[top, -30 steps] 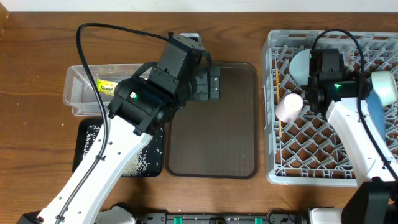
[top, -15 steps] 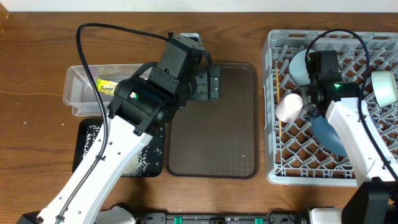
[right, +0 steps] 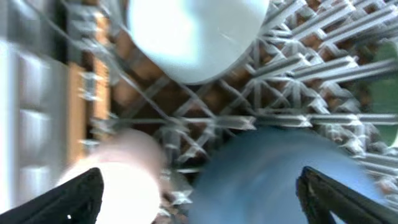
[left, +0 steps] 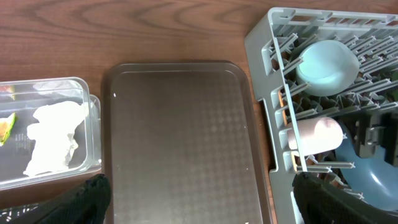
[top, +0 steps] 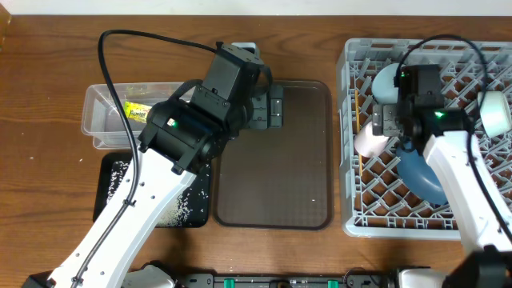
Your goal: Sort waste into correct bins and load items into the dishwasher rack
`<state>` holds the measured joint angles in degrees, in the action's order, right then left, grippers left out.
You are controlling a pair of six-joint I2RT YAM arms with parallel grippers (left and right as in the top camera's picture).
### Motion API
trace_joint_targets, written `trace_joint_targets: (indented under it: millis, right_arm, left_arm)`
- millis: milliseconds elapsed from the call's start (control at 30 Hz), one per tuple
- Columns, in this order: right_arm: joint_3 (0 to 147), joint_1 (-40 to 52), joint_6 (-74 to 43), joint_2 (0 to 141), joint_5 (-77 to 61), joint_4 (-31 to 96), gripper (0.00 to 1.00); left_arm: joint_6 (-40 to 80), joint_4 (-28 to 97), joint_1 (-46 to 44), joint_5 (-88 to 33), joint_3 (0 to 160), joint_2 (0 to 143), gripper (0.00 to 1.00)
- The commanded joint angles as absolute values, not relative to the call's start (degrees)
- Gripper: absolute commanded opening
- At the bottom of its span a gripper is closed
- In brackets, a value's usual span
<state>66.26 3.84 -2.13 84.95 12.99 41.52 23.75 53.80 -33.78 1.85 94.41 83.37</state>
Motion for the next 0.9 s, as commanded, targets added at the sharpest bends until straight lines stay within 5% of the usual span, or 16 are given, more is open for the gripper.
trace_joint_targets:
  millis: [0, 867]
  right_arm:
    - [66.70, 4.32, -9.34, 81.62, 1.74, 41.12, 0.99]
    - [66.67, 4.32, -10.26, 81.65, -2.61, 42.06, 0.99]
  left_arm:
    - [23.16, 53.98, -33.67, 2.17, 94.61, 83.48, 0.96]
    - [23.16, 53.98, -33.67, 2.17, 94.61, 83.48, 0.96]
